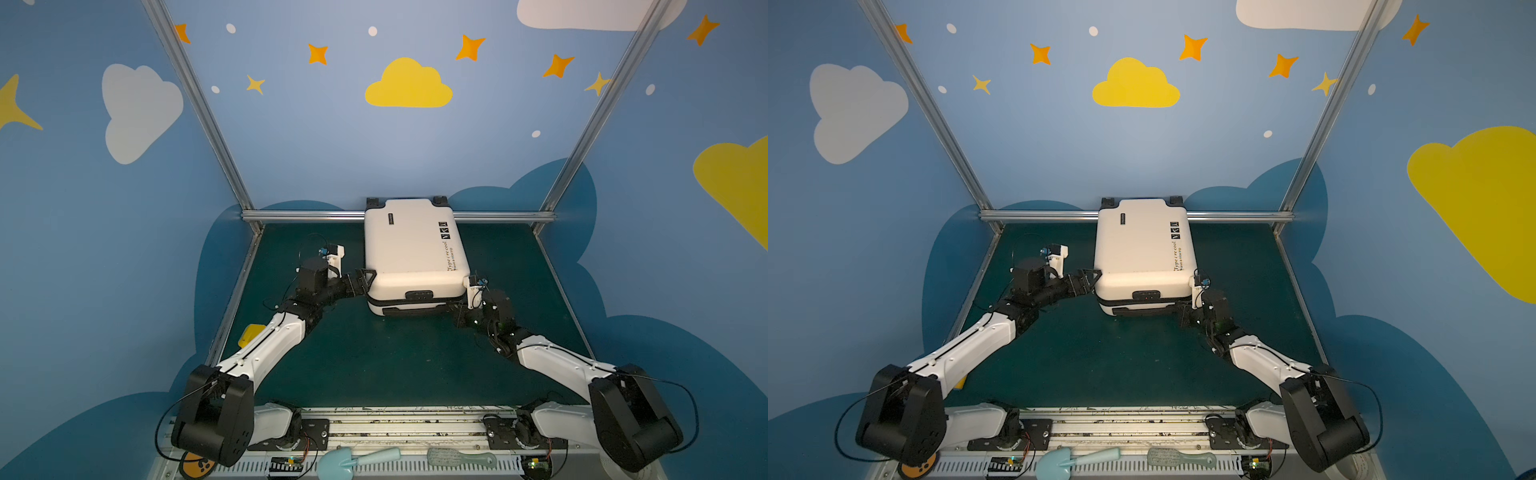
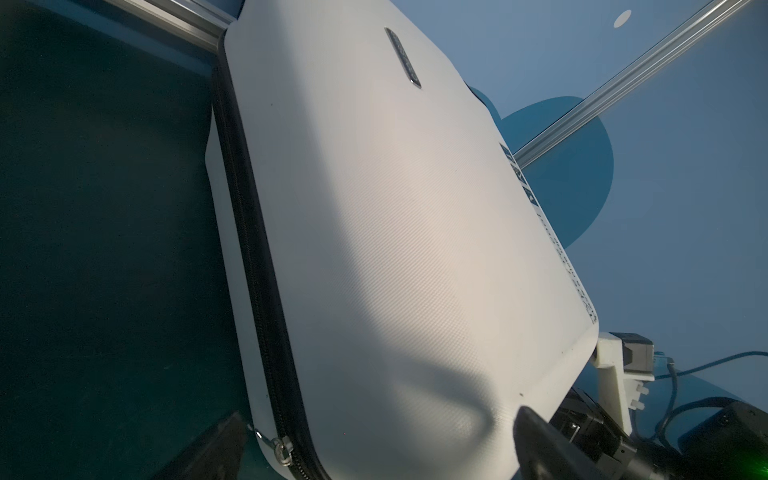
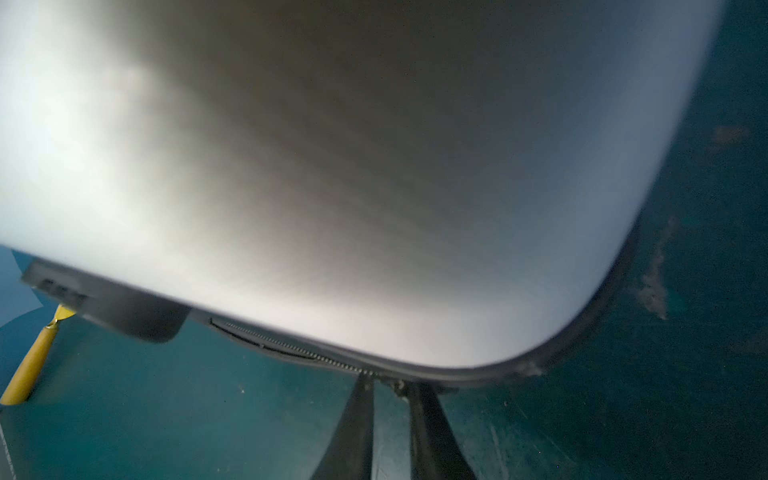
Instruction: Pack the luggage
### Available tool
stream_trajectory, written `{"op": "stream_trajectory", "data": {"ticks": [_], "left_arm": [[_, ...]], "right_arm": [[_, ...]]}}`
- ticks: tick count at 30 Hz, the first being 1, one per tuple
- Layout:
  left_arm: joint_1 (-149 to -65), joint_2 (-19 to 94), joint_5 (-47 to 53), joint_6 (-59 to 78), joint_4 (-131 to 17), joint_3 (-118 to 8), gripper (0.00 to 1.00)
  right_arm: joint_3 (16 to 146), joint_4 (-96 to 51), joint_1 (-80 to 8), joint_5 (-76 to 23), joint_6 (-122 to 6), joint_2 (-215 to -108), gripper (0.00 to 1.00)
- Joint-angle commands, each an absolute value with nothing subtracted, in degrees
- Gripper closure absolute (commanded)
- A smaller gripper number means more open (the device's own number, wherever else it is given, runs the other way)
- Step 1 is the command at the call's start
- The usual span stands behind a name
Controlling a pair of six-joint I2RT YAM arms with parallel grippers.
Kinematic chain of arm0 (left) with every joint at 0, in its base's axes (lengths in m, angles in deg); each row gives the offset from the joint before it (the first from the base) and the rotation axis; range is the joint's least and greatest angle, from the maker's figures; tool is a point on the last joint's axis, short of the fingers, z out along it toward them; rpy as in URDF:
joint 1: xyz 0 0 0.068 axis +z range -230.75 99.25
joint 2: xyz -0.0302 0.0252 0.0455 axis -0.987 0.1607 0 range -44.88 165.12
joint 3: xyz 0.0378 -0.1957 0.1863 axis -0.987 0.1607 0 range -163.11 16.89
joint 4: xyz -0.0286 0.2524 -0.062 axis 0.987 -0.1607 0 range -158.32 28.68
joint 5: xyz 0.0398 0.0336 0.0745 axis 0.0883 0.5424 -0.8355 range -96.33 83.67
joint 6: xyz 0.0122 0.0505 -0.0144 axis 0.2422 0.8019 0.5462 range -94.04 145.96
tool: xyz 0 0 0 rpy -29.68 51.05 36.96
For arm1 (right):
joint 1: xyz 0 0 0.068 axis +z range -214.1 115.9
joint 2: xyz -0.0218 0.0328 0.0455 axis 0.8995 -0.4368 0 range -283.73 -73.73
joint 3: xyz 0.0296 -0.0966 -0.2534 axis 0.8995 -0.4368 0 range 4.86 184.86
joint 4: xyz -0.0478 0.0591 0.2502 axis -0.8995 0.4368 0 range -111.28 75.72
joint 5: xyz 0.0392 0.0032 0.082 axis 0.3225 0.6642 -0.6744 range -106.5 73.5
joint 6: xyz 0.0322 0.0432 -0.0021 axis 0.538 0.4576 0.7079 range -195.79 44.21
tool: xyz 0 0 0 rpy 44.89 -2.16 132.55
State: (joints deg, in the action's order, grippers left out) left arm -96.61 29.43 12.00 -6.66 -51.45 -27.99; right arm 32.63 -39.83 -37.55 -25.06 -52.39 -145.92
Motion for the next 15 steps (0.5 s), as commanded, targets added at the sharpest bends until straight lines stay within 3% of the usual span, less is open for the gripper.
{"op": "stream_trajectory", "data": {"ticks": [1,15], "left_arm": [[-96.36,30.03,12.74,-6.59,-51.4,-29.47,0.0],[-96.39,31.49,13.13,-7.35,-50.26,-29.53,0.0]], "right_arm": [[31.26,-40.3,-36.86,-24.55,-51.72,-147.51,0.81],[28.67,-40.9,-36.62,-23.62,-50.85,-145.41,0.81]]}}
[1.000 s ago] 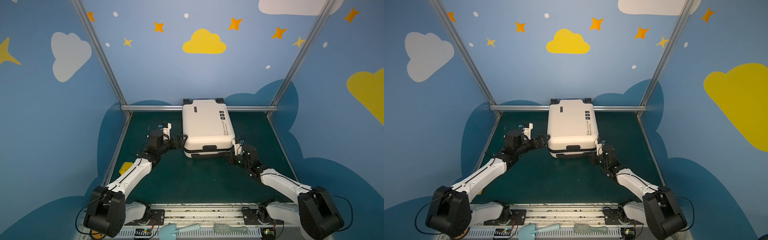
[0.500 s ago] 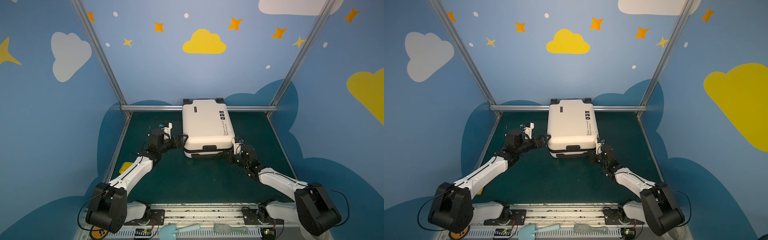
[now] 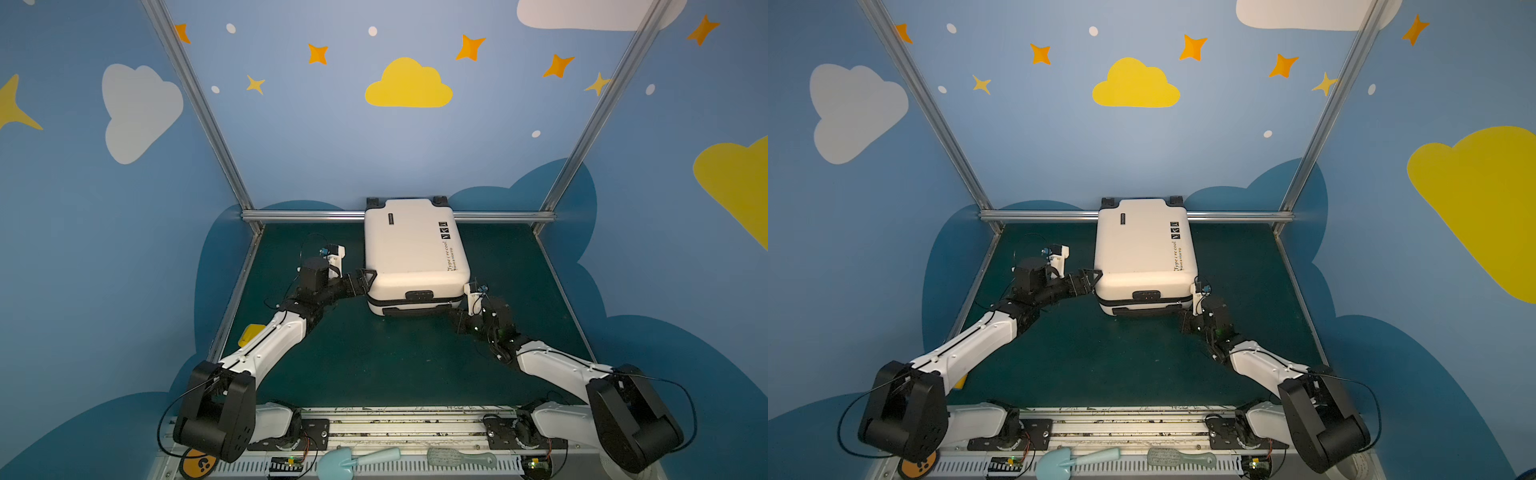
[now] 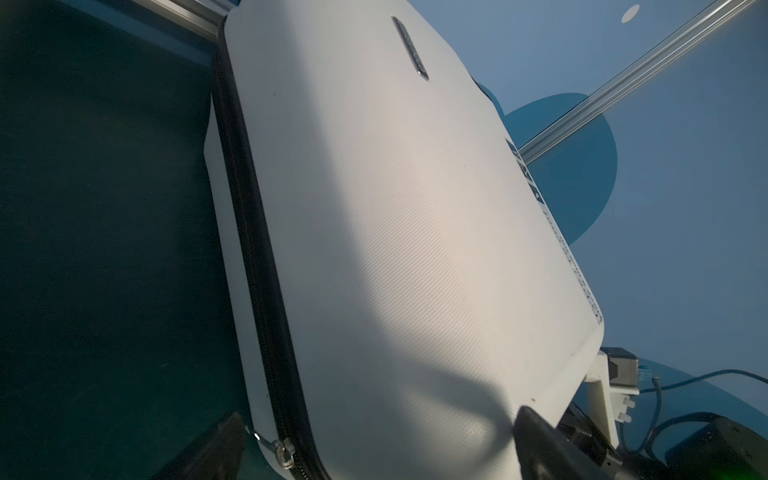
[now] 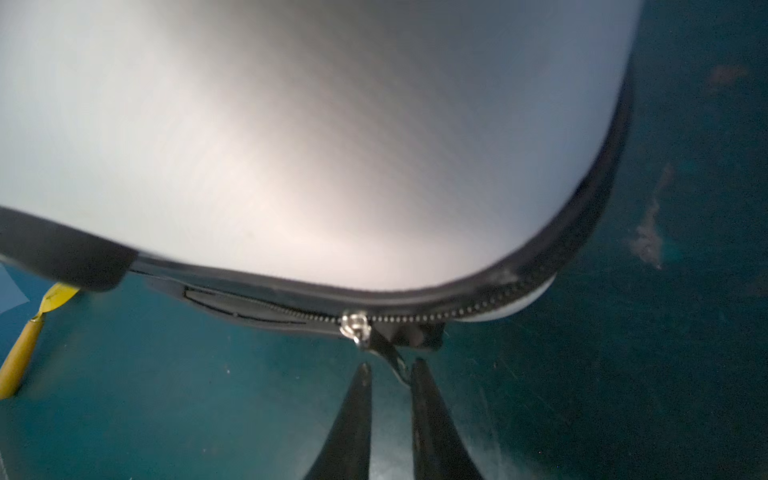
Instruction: Pack the luggage
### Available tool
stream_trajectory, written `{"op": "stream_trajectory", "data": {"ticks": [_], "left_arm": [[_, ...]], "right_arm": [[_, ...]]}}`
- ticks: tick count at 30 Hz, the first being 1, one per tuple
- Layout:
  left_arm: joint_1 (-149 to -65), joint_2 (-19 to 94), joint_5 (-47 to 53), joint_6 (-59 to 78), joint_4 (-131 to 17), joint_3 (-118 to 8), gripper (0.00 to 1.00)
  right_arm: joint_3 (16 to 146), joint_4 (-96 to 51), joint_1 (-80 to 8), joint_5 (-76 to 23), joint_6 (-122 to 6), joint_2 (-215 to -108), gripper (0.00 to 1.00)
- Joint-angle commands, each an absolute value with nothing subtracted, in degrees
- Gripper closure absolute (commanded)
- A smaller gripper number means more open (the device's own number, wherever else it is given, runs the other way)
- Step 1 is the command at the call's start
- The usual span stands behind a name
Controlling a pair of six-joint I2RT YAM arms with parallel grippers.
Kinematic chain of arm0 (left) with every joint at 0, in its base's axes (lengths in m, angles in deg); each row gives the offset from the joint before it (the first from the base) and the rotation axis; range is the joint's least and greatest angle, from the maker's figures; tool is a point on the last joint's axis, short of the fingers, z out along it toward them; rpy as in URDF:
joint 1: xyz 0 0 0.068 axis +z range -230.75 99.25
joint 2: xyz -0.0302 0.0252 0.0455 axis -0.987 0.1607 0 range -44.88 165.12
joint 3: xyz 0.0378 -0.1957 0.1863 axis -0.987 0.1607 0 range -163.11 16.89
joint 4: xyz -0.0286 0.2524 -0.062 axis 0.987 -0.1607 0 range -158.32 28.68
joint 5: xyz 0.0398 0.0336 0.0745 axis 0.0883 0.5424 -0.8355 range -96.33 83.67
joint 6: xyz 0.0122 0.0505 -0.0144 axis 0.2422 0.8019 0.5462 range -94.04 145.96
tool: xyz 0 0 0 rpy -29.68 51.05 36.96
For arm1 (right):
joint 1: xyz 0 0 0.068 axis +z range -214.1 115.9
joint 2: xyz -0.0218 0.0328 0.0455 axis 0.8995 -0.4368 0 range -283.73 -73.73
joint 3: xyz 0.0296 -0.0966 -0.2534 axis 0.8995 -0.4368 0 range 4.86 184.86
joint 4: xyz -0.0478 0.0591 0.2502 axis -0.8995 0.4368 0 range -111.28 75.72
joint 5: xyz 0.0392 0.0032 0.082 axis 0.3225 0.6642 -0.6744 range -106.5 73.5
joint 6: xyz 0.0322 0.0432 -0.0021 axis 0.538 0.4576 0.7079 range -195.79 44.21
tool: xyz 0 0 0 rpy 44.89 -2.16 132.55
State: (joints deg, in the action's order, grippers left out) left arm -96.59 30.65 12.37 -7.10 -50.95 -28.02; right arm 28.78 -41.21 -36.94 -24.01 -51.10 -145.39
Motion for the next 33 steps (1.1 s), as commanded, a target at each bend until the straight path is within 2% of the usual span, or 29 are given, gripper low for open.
{"op": "stream_trajectory", "data": {"ticks": [1,17,20,25,33], "left_arm": [[-96.38,31.66,13.18,-7.37,-50.17,-29.67,0.0],[-96.31,33.5,13.51,-7.53,-49.19,-29.78,0.0],[-96.31,33.76,13.64,-7.69,-48.84,-29.65,0.0],[-96.31,34.14,13.84,-7.86,-48.65,-29.57,0.0],[-96.31,34.68,14.0,-7.94,-48.36,-29.34,0.0]], "right_arm": [[28.79,-41.12,-36.67,-23.79,-50.83,-145.86,0.81],[32.37,-41.41,-36.02,-25.03,-51.49,-148.4,0.82],[32.8,-41.29,-35.74,-25.2,-51.47,-148.31,0.85],[33.17,-40.29,-35.4,-25.2,-51.76,-147.49,1.0],[32.9,-38.33,-35.31,-25.07,-52.12,-145.81,1.0]]}}
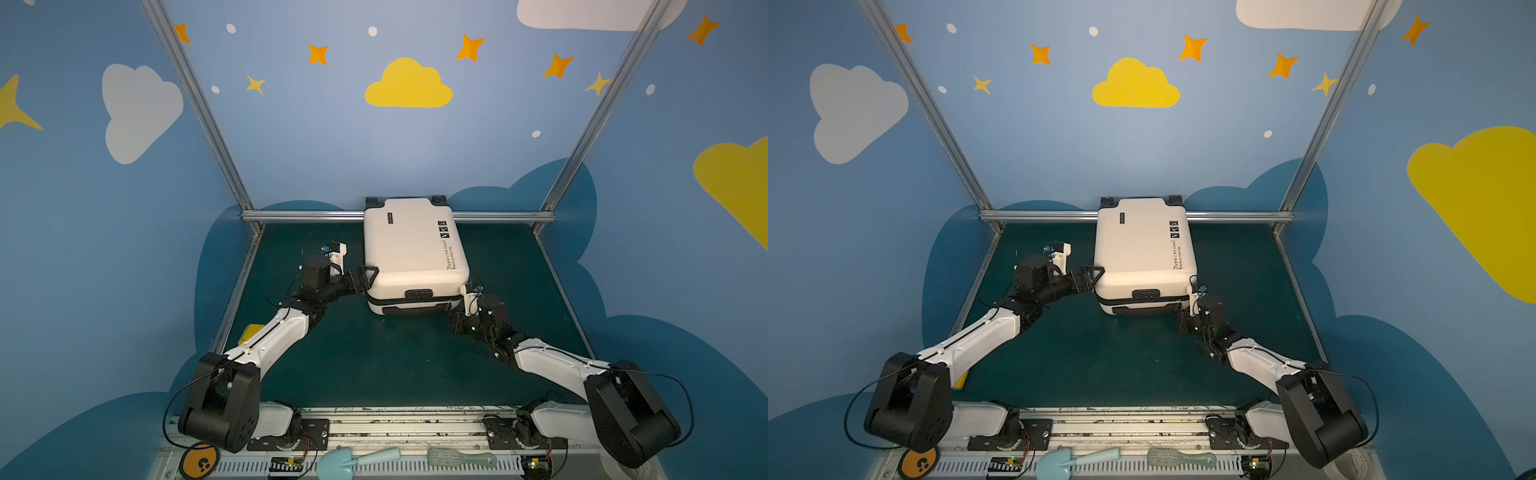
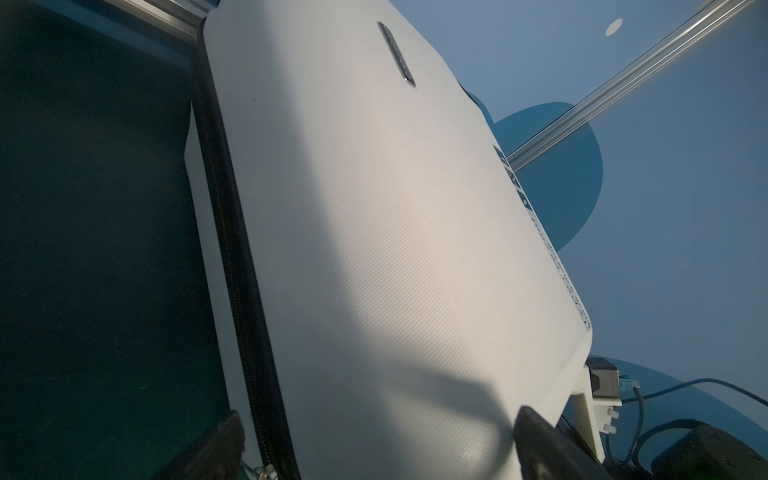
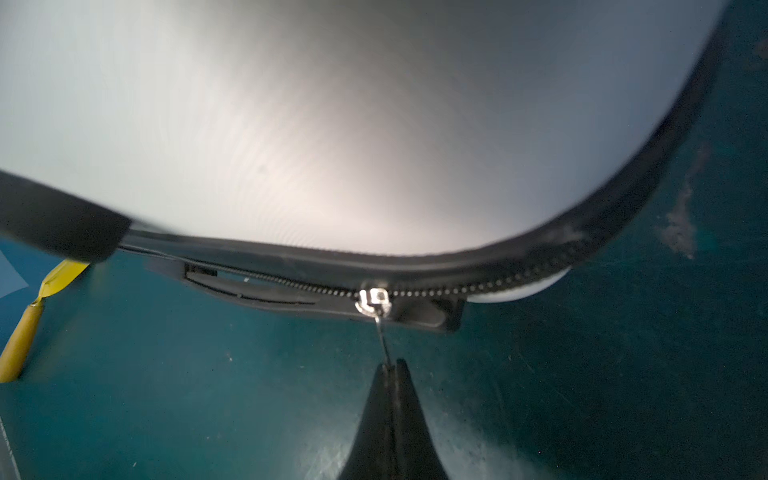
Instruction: Pack the luggage
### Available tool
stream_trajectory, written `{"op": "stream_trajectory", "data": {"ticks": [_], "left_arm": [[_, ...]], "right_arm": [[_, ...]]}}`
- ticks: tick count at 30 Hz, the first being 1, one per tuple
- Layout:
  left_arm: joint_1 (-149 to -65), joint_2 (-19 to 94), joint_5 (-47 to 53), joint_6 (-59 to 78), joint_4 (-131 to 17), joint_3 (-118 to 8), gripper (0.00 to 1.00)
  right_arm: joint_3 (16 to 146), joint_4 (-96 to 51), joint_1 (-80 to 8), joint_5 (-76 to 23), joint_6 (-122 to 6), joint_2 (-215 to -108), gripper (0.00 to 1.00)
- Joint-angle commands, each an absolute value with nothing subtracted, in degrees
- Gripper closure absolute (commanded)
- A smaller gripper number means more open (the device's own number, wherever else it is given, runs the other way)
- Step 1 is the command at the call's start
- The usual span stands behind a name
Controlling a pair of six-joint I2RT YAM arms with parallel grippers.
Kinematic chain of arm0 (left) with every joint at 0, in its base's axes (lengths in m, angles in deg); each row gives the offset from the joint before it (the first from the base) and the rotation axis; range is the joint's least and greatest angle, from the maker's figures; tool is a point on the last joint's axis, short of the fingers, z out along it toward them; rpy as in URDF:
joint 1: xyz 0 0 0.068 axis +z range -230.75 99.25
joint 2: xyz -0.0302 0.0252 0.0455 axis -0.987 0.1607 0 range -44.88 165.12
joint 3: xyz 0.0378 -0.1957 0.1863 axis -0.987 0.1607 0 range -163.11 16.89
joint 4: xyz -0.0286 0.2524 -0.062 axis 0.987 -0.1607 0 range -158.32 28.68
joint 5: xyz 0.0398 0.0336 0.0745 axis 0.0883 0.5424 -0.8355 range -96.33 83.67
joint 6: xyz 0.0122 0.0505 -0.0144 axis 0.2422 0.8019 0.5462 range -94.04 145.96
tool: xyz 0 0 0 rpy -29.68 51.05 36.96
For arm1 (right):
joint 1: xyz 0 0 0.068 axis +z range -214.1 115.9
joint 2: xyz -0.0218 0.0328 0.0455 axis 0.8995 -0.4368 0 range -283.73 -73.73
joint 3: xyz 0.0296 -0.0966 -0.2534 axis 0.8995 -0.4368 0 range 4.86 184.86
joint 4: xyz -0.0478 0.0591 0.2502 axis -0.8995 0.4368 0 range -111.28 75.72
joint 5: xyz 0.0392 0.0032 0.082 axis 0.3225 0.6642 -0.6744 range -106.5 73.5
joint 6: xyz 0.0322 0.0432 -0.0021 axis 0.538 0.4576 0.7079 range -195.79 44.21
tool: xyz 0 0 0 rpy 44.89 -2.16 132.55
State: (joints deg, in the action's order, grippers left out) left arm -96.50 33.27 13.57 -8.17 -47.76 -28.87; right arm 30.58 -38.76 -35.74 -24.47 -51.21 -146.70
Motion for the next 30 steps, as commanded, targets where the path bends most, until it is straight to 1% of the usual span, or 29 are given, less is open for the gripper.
{"op": "stream_trajectory", "data": {"ticks": [1,3,4,16,24,28,30], "left_arm": [[-96.31,34.75,14.06,-7.97,-48.29,-29.4,0.0],[-96.31,34.98,14.19,-8.07,-48.23,-29.43,0.0],[-96.31,34.99,14.26,-8.07,-48.14,-29.44,0.0],[-96.27,35.17,14.59,-8.13,-48.05,-29.4,0.0],[-96.31,35.52,14.86,-8.23,-47.79,-29.22,0.0],[-96.31,35.85,14.89,-8.33,-47.52,-29.25,0.0],[-96.31,35.99,15.09,-8.4,-47.35,-29.33,0.0]], "right_arm": [[32.9,-38.26,-35.31,-24.95,-52.14,-145.78,1.0],[32.9,-38.24,-35.34,-24.48,-51.99,-145.85,0.89],[33.0,-38.25,-35.44,-24.42,-52.02,-146.06,0.87],[35.49,-36.85,-37.01,-24.19,-53.1,-145.78,0.85],[36.05,-36.93,-38.17,-24.83,-53.12,-145.8,0.86],[36.57,-37.03,-38.17,-25.59,-53.26,-146.43,0.91],[36.6,-37.02,-38.18,-26.11,-53.35,-146.52,0.96]]}}
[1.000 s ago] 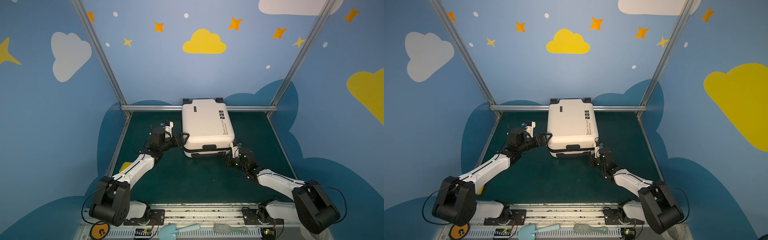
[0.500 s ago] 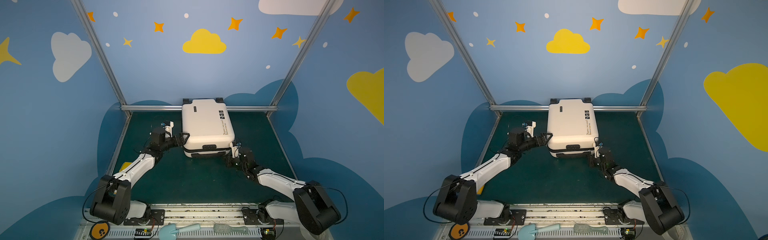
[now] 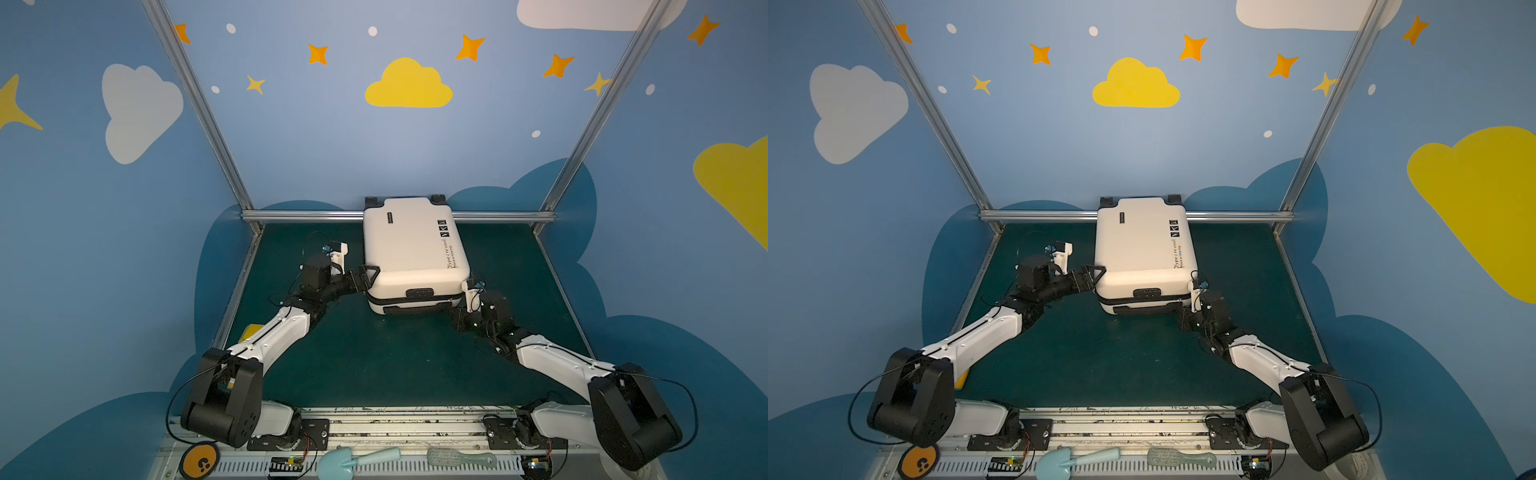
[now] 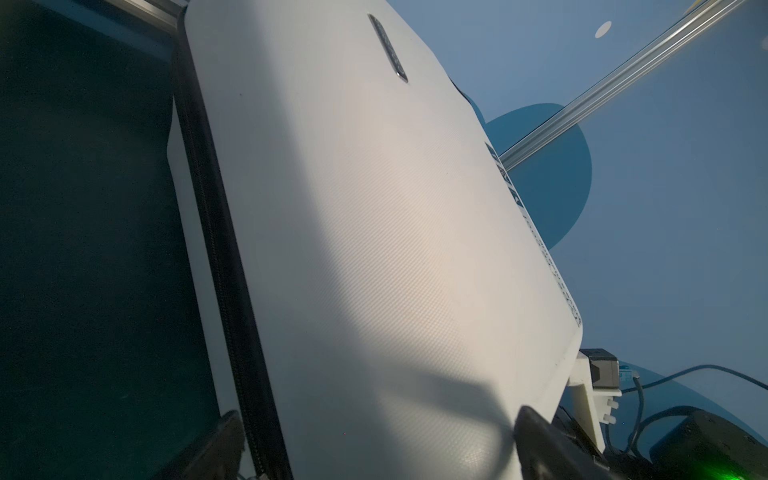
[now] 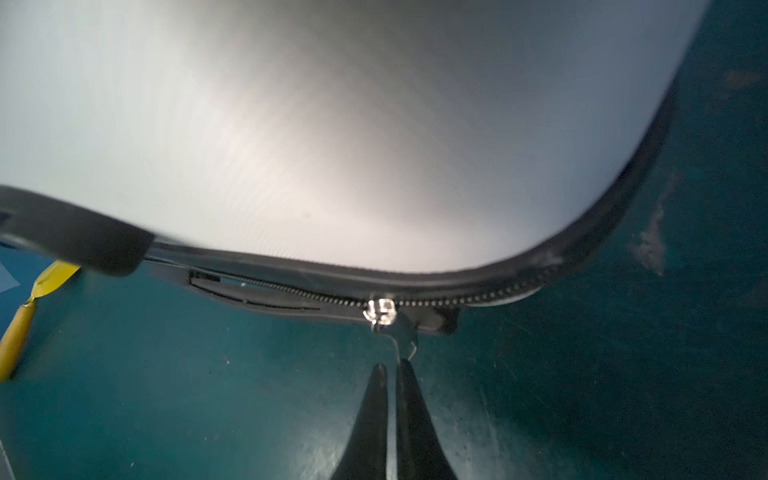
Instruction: Pack the luggage
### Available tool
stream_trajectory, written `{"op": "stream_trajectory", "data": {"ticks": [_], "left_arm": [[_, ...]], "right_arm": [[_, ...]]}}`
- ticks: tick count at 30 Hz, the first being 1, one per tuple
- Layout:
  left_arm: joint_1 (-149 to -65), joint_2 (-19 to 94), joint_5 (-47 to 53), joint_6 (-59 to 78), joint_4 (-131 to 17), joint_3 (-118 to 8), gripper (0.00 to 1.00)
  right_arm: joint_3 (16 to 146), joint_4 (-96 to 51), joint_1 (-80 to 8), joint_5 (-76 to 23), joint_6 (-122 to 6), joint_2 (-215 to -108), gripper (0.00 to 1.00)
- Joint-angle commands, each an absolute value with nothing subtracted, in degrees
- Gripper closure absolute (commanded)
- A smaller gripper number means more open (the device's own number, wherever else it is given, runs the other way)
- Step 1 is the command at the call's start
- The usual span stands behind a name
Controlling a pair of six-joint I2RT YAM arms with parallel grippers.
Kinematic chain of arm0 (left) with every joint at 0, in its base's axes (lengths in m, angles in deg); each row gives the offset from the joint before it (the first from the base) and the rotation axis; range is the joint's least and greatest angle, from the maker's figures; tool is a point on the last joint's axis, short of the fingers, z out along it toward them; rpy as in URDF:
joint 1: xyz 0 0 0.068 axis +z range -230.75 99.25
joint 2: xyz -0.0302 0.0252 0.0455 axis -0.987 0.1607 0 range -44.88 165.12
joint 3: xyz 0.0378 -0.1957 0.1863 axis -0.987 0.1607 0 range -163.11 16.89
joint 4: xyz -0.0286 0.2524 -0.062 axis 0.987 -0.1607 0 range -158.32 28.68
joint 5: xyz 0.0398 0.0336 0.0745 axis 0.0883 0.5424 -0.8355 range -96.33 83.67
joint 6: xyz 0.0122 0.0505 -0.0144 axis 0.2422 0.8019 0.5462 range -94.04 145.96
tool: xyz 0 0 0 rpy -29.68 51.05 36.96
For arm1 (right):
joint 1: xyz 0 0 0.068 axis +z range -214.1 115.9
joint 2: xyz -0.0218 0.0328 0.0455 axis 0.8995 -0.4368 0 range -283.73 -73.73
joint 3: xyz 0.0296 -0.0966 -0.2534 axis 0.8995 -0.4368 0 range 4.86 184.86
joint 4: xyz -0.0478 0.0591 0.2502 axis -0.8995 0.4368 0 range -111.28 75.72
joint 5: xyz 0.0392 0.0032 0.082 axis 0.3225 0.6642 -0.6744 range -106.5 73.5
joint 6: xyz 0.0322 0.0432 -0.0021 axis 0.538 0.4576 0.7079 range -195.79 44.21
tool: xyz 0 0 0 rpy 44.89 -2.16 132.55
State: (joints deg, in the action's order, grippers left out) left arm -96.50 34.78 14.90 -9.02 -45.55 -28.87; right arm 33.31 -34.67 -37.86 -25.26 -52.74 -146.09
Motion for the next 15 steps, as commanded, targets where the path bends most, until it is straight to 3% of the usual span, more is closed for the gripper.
{"op": "stream_trajectory", "data": {"ticks": [1,15], "left_arm": [[-96.31,36.13,15.11,-8.4,-47.3,-29.29,0.0],[-96.43,38.16,17.73,-9.97,-45.64,-29.42,0.0]], "right_arm": [[36.67,-36.93,-38.17,-26.25,-53.39,-146.58,0.99],[35.51,-36.66,-37.0,-29.72,-53.58,-145.96,1.0]]}}
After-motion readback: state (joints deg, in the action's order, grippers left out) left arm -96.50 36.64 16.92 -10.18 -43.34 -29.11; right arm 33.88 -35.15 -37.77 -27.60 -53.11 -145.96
